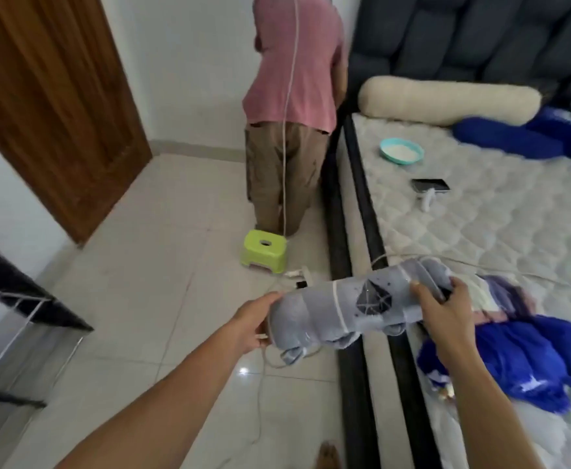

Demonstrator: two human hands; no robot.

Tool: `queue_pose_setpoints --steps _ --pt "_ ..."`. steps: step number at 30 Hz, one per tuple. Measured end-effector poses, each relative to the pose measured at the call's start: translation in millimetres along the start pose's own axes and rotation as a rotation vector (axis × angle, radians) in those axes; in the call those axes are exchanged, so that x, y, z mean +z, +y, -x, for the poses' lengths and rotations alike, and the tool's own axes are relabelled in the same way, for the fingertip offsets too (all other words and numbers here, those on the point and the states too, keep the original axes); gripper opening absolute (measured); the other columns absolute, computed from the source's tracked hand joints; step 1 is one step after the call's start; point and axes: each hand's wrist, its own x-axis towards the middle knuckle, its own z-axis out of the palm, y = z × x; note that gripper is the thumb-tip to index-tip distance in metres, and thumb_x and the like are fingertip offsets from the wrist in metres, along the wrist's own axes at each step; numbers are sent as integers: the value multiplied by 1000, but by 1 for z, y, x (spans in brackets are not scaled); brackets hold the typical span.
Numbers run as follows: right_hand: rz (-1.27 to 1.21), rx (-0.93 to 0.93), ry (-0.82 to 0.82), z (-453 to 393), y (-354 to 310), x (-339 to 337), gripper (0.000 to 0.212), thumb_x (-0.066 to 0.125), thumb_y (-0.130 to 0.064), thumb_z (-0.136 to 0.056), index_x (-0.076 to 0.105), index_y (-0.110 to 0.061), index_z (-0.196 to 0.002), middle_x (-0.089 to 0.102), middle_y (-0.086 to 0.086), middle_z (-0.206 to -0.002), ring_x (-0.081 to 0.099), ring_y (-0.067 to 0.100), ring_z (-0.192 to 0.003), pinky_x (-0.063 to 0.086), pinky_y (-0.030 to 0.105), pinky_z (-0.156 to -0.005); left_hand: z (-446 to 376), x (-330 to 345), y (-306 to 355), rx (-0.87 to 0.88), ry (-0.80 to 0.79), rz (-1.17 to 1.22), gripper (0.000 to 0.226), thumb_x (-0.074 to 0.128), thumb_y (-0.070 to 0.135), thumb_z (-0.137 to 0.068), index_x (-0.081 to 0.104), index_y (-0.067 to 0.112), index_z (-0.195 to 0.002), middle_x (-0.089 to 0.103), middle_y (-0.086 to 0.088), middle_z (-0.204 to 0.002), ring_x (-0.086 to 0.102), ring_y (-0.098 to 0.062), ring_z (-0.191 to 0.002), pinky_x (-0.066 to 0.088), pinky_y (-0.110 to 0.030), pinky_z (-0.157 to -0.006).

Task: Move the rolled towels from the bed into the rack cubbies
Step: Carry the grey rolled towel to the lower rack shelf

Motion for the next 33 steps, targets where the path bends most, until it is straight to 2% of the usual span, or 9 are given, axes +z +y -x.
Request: queue_pose_setpoints --steps 3,5,9,11,13,17,24,29,33 --pt "-1 -121 -112 16 -57 75 61 65 -32 -85 38 -12 -136 55 15 -130 54 32 -116 41 33 -88 13 -81 22 62 112 208 16 61 33 -88 61 17 -90 61 -3 -84 56 -19 -73 44 -27 -61" --pt "7 -218 -201 25 -99 126 63 65 -32 -86 36 -11 -138 52 13 -134 52 32 -120 40 32 -88 17 -129 34 115 184 327 21 60 29 -89 63 16 -106 63 -2 -87 57 -20 -75 45 -27 -60" --pt "9 -460 -414 45 -183 234 66 67 -30 -84 35 -12 -139 51 11 -135 52 29 -120 41 34 -94 5 -219 49 199 331 571 37 57 24 -93 60 5 -125 64 -10 -122 60 -27 -104 49 -34 -82" --pt "-16 -579 -525 59 -220 291 61 68 -24 -84 38 -12 -136 53 8 -129 52 21 -110 37 23 -86 -2 -262 54 225 385 662 33 57 28 -93 62 8 -119 64 -9 -127 60 -27 -104 50 -36 -87" --pt "-35 -691 -682 77 -255 346 57 69 -22 -84 42 -13 -133 53 1 -119 50 15 -103 36 19 -81 -11 -301 56 228 453 792 28 57 32 -93 62 11 -112 65 -7 -120 60 -27 -103 50 -36 -86" --pt "-41 -881 -991 118 -309 449 58 70 -21 -81 42 -16 -132 54 3 -129 53 21 -117 47 38 -98 -26 -368 54 198 596 1032 43 61 42 -87 62 12 -119 65 -5 -121 60 -30 -106 54 -37 -75" --pt "80 -1142 -1399 195 -379 587 58 66 -19 -80 44 -15 -133 53 4 -133 51 21 -121 43 29 -98 -44 -448 48 186 774 1298 32 56 46 -89 62 17 -102 61 -7 -122 59 -32 -107 50 -49 -96" --pt "217 -1215 -1516 241 -395 685 57 64 -23 -79 45 -15 -132 53 7 -134 50 27 -123 44 36 -98 -61 -504 50 185 754 1396 41 46 47 -95 62 11 -106 61 -8 -114 63 -29 -94 51 -35 -71" --pt "344 -1216 -1502 276 -397 763 71 66 -28 -76 37 -14 -139 44 14 -140 44 34 -127 42 47 -102 -77 -556 53 173 749 1423 46 47 49 -94 59 12 -118 63 -11 -116 64 -25 -81 52 -34 -65"
